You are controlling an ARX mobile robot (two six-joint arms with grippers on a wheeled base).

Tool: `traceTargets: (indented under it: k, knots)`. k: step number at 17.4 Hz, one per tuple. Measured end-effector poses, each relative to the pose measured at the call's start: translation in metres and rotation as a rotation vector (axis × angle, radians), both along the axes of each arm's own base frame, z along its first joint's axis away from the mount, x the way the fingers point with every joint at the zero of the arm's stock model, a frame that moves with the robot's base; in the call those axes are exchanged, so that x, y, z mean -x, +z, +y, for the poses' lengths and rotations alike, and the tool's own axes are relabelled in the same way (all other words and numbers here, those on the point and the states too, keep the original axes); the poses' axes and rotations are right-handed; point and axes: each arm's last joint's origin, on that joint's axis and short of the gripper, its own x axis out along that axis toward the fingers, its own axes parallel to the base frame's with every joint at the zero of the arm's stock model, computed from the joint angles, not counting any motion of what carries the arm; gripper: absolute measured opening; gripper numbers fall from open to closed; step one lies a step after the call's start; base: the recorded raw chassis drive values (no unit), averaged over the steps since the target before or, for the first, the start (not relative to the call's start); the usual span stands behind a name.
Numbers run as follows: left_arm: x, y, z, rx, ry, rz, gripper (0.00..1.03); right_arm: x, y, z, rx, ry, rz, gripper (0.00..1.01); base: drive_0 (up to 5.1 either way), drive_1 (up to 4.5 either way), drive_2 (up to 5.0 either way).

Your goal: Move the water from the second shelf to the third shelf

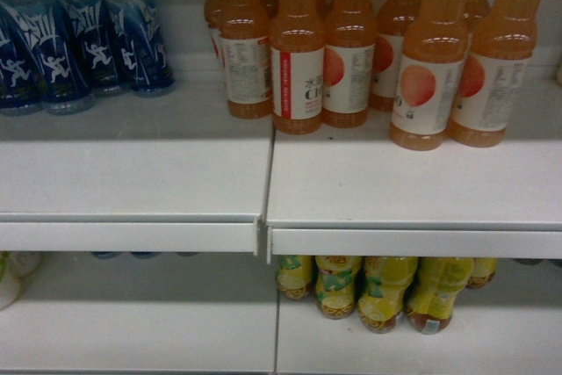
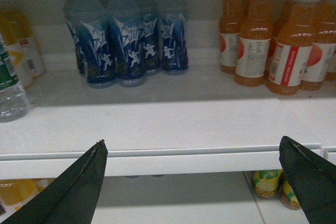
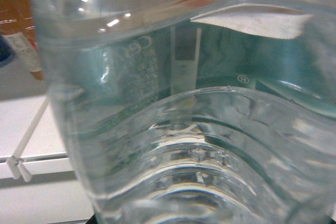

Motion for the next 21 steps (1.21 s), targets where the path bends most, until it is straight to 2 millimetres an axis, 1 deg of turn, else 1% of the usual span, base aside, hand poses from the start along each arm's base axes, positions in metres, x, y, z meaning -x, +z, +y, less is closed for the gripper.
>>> traceTargets:
  k: [21]
  knots:
    - [0.0, -0.0001, 0.0, 0.0, 0.0, 0.001, 0.98, 0.0, -0.0001, 0.0002, -0.001, 0.004, -0.001, 0.4, -5.0, 2.41, 2.4]
